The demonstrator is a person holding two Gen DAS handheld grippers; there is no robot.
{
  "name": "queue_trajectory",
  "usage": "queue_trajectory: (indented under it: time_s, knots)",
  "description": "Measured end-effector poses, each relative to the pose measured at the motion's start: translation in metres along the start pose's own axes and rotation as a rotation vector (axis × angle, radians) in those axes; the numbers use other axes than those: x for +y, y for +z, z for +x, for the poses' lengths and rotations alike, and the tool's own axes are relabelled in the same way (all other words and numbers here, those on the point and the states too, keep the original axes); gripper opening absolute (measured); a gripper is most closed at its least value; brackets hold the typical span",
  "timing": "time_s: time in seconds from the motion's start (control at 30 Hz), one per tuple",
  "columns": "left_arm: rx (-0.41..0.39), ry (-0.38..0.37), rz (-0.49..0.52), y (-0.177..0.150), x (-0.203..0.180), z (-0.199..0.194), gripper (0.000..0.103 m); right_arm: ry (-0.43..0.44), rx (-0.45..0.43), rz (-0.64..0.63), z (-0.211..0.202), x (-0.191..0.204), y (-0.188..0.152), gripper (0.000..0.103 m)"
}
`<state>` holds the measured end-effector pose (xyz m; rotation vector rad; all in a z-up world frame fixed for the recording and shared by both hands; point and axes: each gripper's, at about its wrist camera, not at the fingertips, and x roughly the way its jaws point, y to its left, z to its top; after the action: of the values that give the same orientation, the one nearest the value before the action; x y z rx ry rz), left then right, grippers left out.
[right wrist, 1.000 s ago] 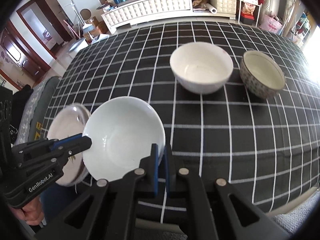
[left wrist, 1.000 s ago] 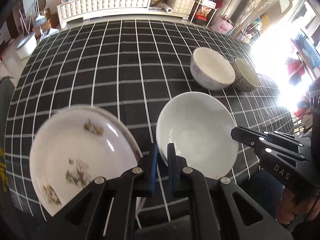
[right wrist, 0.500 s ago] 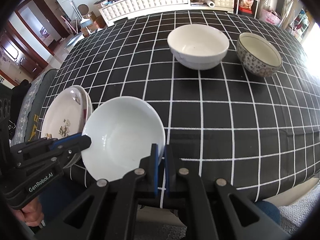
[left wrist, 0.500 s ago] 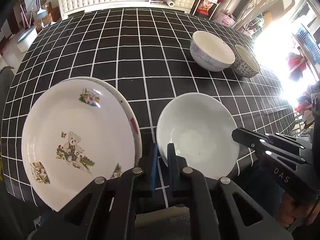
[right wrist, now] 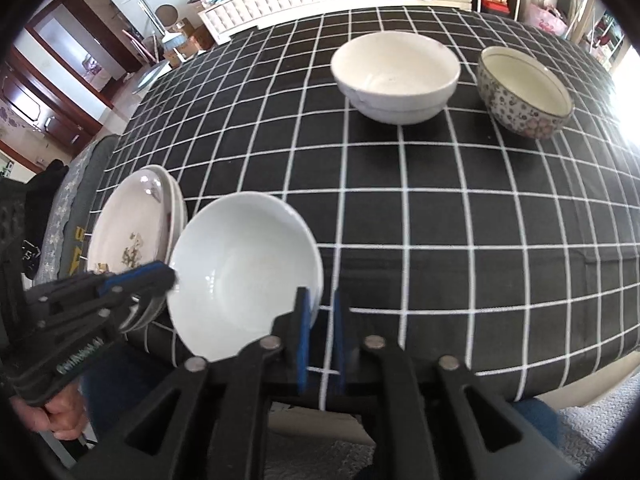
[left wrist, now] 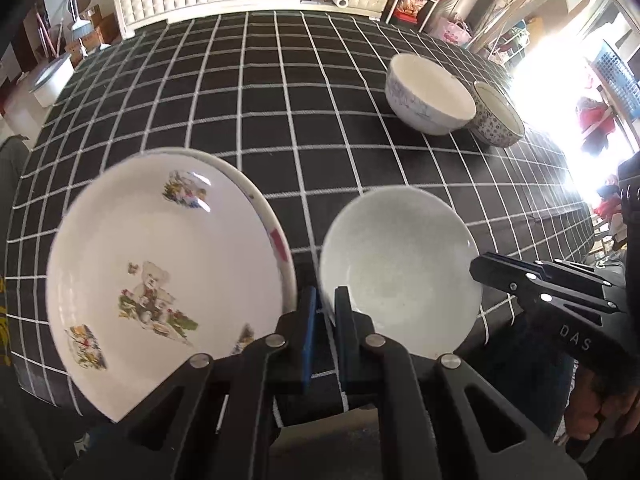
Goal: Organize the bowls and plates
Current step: 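Lower the white bowl onto the plates and open the right tool, then move the right tool to the cream bowl and grip its rim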
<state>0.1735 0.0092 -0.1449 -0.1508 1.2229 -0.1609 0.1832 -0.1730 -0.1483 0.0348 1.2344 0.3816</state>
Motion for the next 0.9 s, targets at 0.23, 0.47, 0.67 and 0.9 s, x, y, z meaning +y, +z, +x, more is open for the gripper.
queue_trajectory:
  time_s: [0.23, 0.47, 0.67, 0.9]
  knots:
    - [-0.045, 0.056, -0.021, 0.018, 0.01, -0.018, 0.008, -0.085, -0.054, -0.01, -0.019, -0.015, 0.013, 0.043]
    - [-0.069, 0.025, -0.005, 0.053, -0.005, -0.033, 0.019, -0.089, -0.114, 0.025, -0.051, -0.042, 0.046, 0.045]
    - [-0.079, 0.01, 0.033, 0.096, -0.032, -0.038, 0.021, -0.046, -0.126, 0.049, -0.065, -0.055, 0.08, 0.045]
    - [-0.014, -0.052, 0.036, 0.145, -0.052, -0.025, 0.034, 0.008, -0.008, 0.069, -0.05, -0.068, 0.122, 0.045]
